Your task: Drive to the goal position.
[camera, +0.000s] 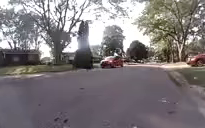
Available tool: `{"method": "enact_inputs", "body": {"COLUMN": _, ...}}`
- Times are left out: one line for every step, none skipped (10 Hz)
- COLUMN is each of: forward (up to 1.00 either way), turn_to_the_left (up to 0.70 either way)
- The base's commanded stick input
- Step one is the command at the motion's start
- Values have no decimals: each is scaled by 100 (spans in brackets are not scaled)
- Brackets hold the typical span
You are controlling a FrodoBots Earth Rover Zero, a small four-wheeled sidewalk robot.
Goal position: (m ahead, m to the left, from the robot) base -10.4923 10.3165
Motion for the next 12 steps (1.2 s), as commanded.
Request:
{"method": "enact_inputs", "body": {"forward": 0, "turn_to_the_left": 85}}
{"method": "enact_inputs", "body": {"forward": 0, "turn_to_the_left": 85}}
{"method": "enact_inputs", "body": {"forward": 0, "turn_to_the_left": 85}}
{"method": "enact_inputs", "body": {"forward": 0, "turn_to_the_left": 85}}
{"method": "enact_inputs", "body": {"forward": 0, "turn_to_the_left": 85}}
{"method": "enact_inputs", "body": {"forward": 0, "turn_to_the_left": 85}}
{"method": "enact_inputs", "body": {"forward": 0, "turn_to_the_left": 85}}
{"method": "enact_inputs", "body": {"forward": 0, "turn_to_the_left": 85}}
{"method": "enact_inputs", "body": {"forward": 0, "turn_to_the_left": 85}}
{"method": "enact_inputs", "body": {"forward": 0, "turn_to_the_left": 85}}
{"method": "enact_inputs", "body": {"forward": 0, "turn_to_the_left": 85}}
{"method": "enact_inputs", "body": {"forward": 0, "turn_to_the_left": 85}}
